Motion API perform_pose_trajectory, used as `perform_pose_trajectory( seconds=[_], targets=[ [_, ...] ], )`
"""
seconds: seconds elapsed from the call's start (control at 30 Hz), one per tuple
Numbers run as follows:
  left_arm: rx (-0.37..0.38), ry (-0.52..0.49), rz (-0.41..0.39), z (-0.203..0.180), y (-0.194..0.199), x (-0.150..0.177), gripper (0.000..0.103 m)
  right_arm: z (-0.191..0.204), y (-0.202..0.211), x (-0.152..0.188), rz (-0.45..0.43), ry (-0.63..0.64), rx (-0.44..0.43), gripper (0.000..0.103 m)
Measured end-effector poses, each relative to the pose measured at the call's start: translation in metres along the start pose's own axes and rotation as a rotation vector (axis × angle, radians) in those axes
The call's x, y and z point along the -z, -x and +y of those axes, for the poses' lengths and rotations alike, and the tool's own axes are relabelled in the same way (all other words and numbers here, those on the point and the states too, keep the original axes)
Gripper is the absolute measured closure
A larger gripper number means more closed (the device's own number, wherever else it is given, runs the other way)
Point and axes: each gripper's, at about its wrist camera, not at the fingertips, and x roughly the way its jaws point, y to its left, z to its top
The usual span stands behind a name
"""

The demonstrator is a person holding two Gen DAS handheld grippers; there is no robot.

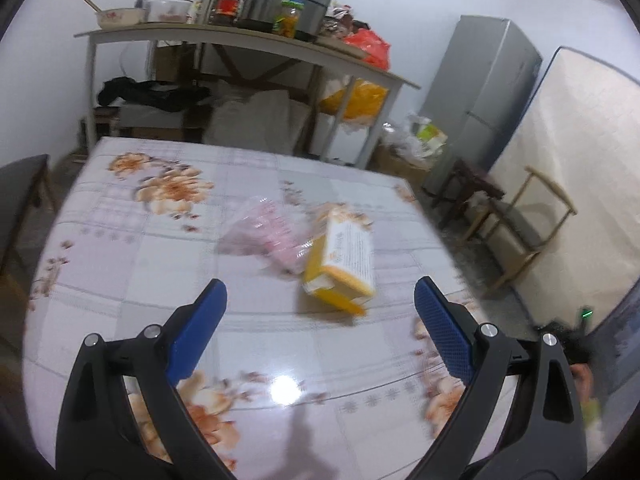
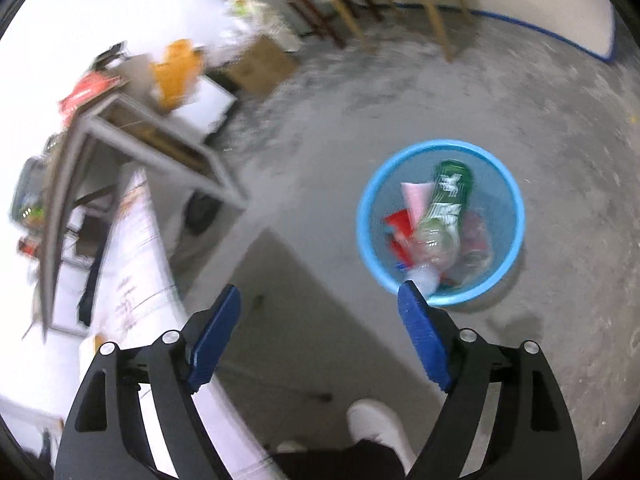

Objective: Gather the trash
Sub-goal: 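Grasp the clear plastic bag with the left gripper while the right grasps the medicine box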

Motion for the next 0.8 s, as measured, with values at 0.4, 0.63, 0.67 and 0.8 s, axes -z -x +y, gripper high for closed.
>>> perform_pose_trajectory(
  seconds=[0.4, 0.63, 0.67, 0.8],
  targets=[
    [-0.079, 0.006, 0.069, 0.011, -0.013, 0.047, 0.012, 0.253, -0.025, 0.111, 0.216, 0.474, -0.234, 0.013],
    [-0.096, 0.069, 0.123, 0.040, -0.015, 0.049, 0.012, 0.369, -0.095, 0.145, 0.233, 0.606, -0.119, 0.011],
    [-0.095, 0.084, 0.128, 0.047, -0.016, 0.041, 0.012, 0.374, -0.101, 0.146, 0.242, 0.604, -0.106, 0.011],
    [-0.056, 0.158, 0.177, 0.076, -0.036, -0.004, 0.012, 0.400, -0.128, 0.154, 0.217, 0.647, -0.023, 0.011]
  ],
)
